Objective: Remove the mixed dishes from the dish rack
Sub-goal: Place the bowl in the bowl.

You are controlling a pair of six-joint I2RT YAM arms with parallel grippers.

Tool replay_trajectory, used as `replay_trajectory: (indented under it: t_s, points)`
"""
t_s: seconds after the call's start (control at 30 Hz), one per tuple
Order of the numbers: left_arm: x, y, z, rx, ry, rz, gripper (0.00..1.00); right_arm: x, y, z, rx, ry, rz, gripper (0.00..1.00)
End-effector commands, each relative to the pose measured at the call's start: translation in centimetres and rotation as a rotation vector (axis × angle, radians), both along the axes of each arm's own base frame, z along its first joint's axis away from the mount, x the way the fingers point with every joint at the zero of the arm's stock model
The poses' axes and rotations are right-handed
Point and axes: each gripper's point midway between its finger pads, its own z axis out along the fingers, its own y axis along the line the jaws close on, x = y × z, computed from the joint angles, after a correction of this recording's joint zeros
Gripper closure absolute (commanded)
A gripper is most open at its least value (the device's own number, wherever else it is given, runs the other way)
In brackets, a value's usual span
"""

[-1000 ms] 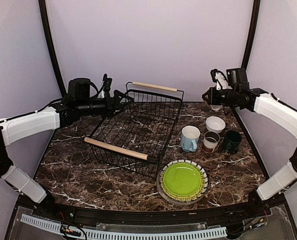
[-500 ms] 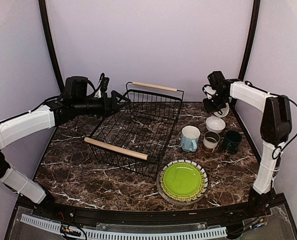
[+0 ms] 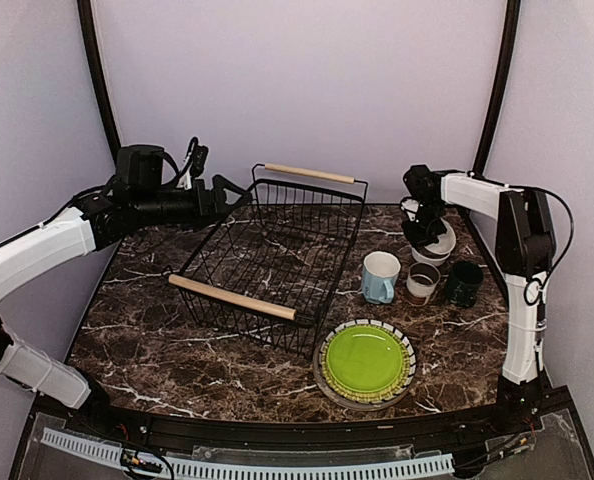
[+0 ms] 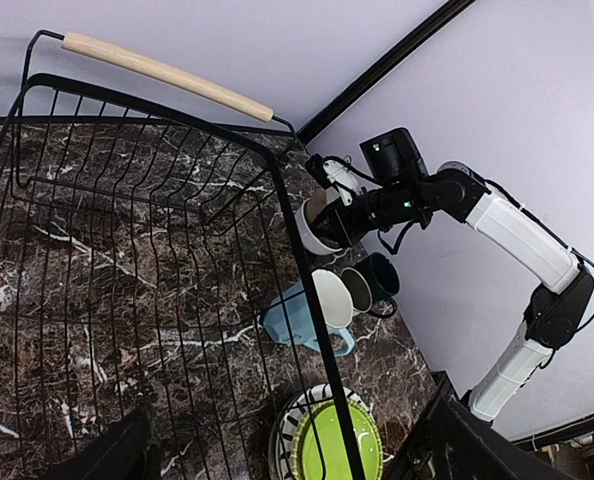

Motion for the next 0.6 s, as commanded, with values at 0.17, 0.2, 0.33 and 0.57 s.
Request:
replay_trajectory:
  t_s: [0.17,0.2,0.33,0.57]
  points:
    - [-0.3,0.9,1.4,0.015,-0.032,0.022,0.07,0.8,-1.0,2.0,-0.038,-0.051,-0.035,0.64]
    - [-0.4,1.0,1.4,0.022,-0.035,0.023,0.07,0.8,-1.0,2.5,-0.035,-0.060,-0.036,0.59]
    - [-0.3,1.6,1.6,0.060,-0.048,0.044,0.07,0.2,-0.7,6.0,0.006,-0.133,-0.029,0.43]
    - [-0.3,3.3,3.2,0.112,-0.117,0.108,0.07,-2.8,1.0,15.4,0.200,-0.359,0.009,0.18]
